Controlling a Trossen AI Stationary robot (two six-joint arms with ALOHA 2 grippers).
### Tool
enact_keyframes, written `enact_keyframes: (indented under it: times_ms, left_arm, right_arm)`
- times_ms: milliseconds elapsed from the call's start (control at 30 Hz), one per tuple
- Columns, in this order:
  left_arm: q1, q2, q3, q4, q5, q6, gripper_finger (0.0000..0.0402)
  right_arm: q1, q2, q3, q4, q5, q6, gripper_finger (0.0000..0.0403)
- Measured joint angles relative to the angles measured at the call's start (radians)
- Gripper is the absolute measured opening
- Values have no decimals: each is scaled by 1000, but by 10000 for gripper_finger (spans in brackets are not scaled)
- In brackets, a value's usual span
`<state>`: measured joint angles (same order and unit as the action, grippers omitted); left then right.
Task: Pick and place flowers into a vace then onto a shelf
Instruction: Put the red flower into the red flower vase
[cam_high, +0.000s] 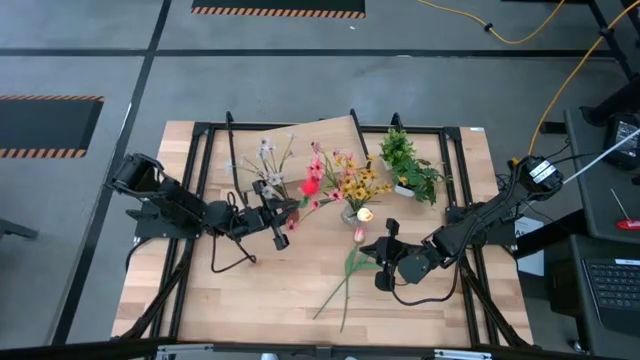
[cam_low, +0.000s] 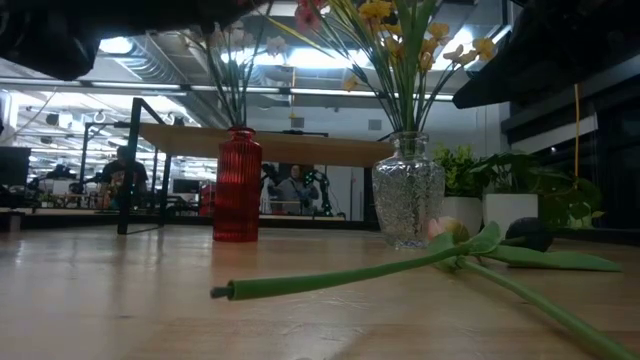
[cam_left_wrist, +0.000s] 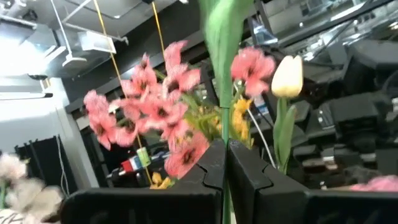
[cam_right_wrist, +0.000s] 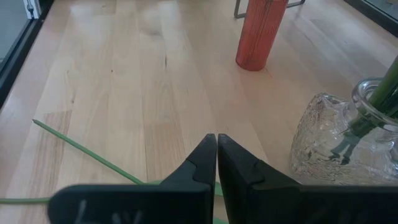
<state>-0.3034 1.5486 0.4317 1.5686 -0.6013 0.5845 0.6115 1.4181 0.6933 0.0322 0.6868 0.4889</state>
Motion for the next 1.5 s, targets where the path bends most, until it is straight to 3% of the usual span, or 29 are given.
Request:
enact_keyframes:
  times_ms: [300, 833, 1100, 1500]
  left_arm:
    - [27, 11, 0, 1, 51, -29, 3]
    - [27, 11, -1, 0, -51, -32, 3]
    - [55, 12, -95, 1, -17, -160, 3]
    - [84, 12, -127, 0, -1, -180, 3]
  right_arm:
    - [0, 0, 0, 0, 0, 1, 20]
    - [0, 0, 0, 0, 0, 0, 20]
    - [0, 0, 0, 0, 0, 3, 20]
    - [0, 0, 0, 0, 0, 0, 20]
